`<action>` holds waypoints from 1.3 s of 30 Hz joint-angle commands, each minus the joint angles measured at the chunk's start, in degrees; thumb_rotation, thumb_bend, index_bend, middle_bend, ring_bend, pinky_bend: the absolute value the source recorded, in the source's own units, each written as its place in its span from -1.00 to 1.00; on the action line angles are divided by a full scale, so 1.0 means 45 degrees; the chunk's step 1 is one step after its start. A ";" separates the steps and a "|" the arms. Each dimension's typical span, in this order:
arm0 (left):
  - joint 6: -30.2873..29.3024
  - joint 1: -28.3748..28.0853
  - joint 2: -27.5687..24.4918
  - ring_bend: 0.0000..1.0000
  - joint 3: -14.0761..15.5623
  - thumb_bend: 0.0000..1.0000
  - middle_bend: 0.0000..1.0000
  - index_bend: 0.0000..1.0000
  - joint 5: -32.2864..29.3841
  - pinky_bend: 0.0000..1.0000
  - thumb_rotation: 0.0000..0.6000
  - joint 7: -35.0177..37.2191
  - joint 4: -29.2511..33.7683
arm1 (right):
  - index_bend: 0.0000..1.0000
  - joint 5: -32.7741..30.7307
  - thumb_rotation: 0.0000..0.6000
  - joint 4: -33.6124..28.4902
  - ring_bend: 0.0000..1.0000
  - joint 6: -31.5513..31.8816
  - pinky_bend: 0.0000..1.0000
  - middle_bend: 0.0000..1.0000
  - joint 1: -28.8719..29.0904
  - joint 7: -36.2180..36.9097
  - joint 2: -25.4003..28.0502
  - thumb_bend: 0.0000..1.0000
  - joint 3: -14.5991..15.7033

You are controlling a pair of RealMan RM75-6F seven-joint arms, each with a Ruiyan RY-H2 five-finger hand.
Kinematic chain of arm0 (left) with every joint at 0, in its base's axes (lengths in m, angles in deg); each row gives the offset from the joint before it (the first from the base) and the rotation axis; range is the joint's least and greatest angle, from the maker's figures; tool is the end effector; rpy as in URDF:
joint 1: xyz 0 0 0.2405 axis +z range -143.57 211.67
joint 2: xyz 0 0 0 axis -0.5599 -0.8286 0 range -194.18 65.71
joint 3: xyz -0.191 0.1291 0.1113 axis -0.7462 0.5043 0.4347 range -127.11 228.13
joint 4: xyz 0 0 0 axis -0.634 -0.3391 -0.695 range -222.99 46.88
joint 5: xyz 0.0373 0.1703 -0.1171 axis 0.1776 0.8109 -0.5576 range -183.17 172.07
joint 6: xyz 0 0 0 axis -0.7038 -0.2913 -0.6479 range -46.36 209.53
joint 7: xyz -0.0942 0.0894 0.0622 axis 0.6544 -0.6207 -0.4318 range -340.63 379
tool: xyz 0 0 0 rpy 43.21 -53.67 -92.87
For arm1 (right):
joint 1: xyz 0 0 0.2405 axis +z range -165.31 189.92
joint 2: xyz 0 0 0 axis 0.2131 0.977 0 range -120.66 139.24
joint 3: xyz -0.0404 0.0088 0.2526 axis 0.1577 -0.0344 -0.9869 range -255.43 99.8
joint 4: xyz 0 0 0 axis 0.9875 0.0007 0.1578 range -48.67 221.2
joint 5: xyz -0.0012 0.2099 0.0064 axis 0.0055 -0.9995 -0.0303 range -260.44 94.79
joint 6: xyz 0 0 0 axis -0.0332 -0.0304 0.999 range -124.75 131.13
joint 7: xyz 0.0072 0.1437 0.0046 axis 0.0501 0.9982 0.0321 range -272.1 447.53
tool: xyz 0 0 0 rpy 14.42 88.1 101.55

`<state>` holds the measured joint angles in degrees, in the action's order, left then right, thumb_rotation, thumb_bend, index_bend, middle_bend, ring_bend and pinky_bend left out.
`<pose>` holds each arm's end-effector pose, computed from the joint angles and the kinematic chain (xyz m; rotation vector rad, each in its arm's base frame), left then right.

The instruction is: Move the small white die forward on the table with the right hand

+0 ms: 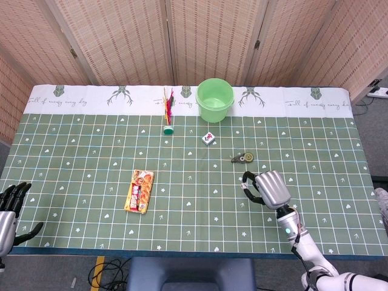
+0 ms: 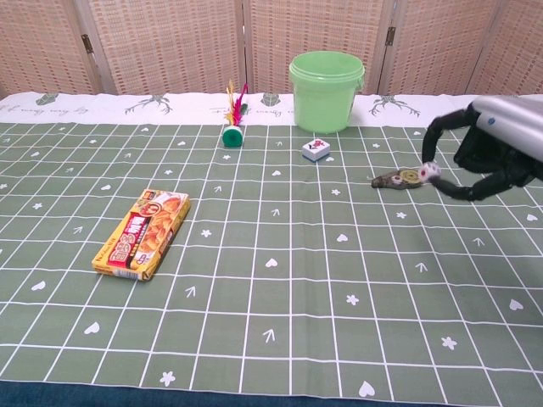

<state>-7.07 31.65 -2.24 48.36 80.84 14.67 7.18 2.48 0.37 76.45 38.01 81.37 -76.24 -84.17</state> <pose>-0.3077 0.1646 0.1723 -1.3615 -0.8394 -0.8591 -0.2014 -0.2793 0.0302 1.6737 -0.8967 1.1813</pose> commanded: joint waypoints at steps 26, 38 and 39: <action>0.0163 -0.0100 -0.0018 -0.82 -0.0034 -0.55 -0.79 -0.81 0.0026 -0.68 1.00 -0.0151 0.0180 | -0.35 -0.0881 1.00 -0.3802 0.09 0.1257 0.34 0.02 -0.2631 -0.1679 0.5699 -0.33 0.0879; 0.0285 -0.0302 0.0272 -0.82 -0.0052 -0.55 -0.79 -0.81 0.0231 -0.68 1.00 -0.0487 0.0327 | -0.54 0.0715 1.00 -0.3258 -0.61 0.3469 -0.25 -0.59 -0.4405 -0.0168 0.5799 -0.30 0.1651; 0.0292 -0.0313 0.0278 -0.82 -0.0058 -0.55 -0.79 -0.81 0.0232 -0.68 1.00 -0.0499 0.0330 | -0.54 0.0751 1.00 -0.3228 -0.61 0.3527 -0.25 -0.59 -0.4450 -0.0123 0.5788 -0.30 0.1653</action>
<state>-5.76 30.23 -1.00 48.10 81.88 12.42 8.66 5.45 -14.51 91.88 18.40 80.46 -50.06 -76.91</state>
